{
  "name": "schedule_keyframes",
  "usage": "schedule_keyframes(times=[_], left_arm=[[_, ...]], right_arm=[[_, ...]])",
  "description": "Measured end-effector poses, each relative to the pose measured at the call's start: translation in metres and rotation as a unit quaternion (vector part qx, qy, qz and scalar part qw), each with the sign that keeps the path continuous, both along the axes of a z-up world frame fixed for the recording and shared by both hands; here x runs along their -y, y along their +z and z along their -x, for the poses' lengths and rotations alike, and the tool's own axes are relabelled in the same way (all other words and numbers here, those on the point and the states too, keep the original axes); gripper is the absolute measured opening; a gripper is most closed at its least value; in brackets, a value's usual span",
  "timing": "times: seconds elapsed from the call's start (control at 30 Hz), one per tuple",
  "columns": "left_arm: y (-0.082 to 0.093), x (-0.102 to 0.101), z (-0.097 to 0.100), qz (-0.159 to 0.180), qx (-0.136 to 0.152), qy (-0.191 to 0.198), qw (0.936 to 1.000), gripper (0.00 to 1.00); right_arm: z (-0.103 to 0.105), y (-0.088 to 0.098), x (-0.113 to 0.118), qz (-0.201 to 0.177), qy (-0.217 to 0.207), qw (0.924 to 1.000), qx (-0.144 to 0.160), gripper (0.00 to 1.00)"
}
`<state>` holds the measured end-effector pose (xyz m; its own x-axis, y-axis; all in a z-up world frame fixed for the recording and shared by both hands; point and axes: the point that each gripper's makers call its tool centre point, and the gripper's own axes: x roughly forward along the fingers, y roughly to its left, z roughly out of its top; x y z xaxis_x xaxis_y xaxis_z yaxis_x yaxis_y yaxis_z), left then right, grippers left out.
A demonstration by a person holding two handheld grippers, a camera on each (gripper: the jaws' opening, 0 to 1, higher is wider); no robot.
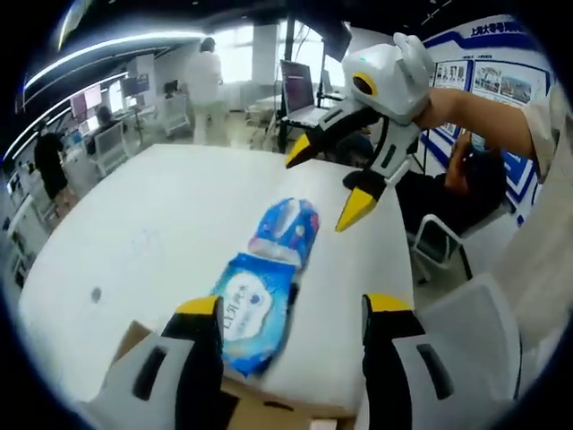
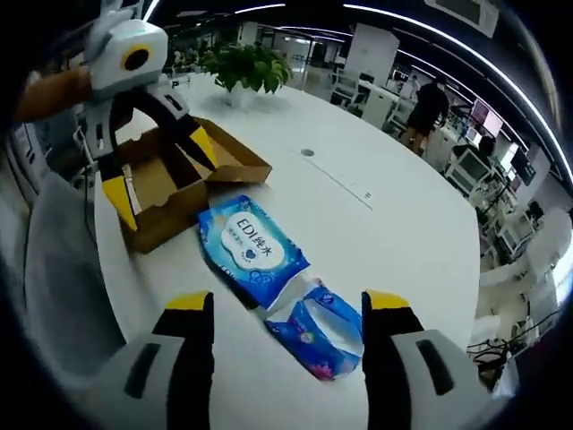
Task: Operate the shoe box by opening the lid, removing the specified soft item, and placing it in the target area until the item is outside and the box remains undamaged.
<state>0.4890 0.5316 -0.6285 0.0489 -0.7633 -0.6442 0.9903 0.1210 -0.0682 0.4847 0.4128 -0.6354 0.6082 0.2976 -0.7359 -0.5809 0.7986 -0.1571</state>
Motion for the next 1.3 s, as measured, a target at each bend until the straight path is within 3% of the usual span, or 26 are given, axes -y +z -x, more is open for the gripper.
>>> schedule_keyframes(times=[0.4, 0.67, 0.87, 1.3], left_arm=[[0.02, -0.046, -0.007, 0.032, 0.013, 0.052, 0.998, 0.73], [0.02, -0.084, -0.009, 0.04, 0.012, 0.096, 0.9945, 0.8], [0.017, -0.116, -0.012, 0.046, -0.001, 0.138, 0.9894, 0.85], [0.012, -0.191, -0.029, 0.041, 0.009, 0.214, 0.9759, 0.91]], right_arm=[[0.005, 0.01, -0.041, -0.021, 0.045, 0.9987, -0.007, 0.71], [0.009, 0.005, -0.068, -0.029, 0.078, 0.9963, -0.018, 0.74], [0.007, 0.001, -0.091, -0.033, 0.107, 0.9935, -0.019, 0.73], [0.005, -0.007, -0.141, -0.044, 0.18, 0.9826, -0.018, 0.66]])
